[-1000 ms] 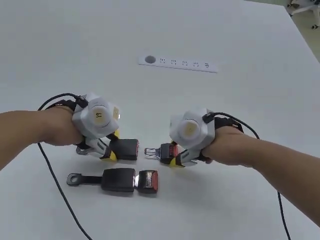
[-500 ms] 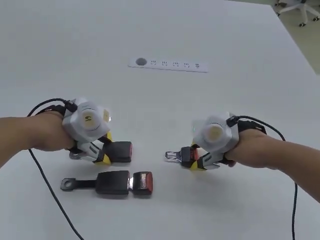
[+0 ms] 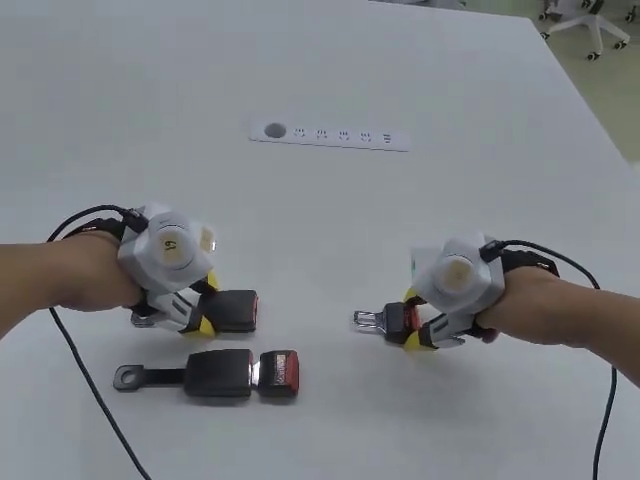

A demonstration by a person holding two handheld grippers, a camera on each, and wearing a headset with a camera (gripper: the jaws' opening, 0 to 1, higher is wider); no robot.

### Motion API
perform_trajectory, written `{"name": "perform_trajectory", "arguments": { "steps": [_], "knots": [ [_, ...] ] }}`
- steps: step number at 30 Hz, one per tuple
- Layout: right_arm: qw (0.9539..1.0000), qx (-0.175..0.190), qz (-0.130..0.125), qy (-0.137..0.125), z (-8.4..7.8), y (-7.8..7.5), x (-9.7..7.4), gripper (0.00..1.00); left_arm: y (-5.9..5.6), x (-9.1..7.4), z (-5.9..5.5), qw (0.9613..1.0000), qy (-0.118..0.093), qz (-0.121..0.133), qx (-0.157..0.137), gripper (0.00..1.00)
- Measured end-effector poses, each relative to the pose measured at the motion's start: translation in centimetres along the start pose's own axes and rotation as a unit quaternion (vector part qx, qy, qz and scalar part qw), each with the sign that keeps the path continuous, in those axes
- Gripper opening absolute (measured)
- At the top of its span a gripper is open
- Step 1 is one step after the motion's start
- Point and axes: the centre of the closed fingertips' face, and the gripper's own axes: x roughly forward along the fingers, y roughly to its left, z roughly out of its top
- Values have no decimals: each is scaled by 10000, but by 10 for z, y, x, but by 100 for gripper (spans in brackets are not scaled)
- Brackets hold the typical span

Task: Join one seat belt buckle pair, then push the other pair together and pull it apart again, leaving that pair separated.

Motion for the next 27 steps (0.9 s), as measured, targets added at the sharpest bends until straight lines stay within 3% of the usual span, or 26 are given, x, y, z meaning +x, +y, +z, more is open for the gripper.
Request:
{"name": "perform_trajectory", "arguments": {
  "steps": [9, 15, 17, 20, 23, 27],
  "knots": [
    [9999, 20, 7, 132, 0, -2, 2, 33, 2, 0, 0, 9997, 183, -45, 166, 33],
    [9995, 42, -168, 247, -3, -6, 3, 35, 6, -2, 1, 9993, 240, 190, 210, 37],
    [9989, 60, -370, 277, -3, -11, 0, 40, 4, -2, 3, 9988, 289, 273, 297, 40],
    [9989, 210, -412, 108, 5, -7, -9, 40, -2, -3, 1, 9986, 314, 214, 363, 41],
    [9980, 288, -561, 3, 10, -8, -17, 42, -2, -5, -3, 9984, 320, 317, 331, 43],
    [9958, 454, -763, -206, 17, -7, -27, 43, -2, -14, 0, 9985, 148, 493, 183, 45]
  ]
}}
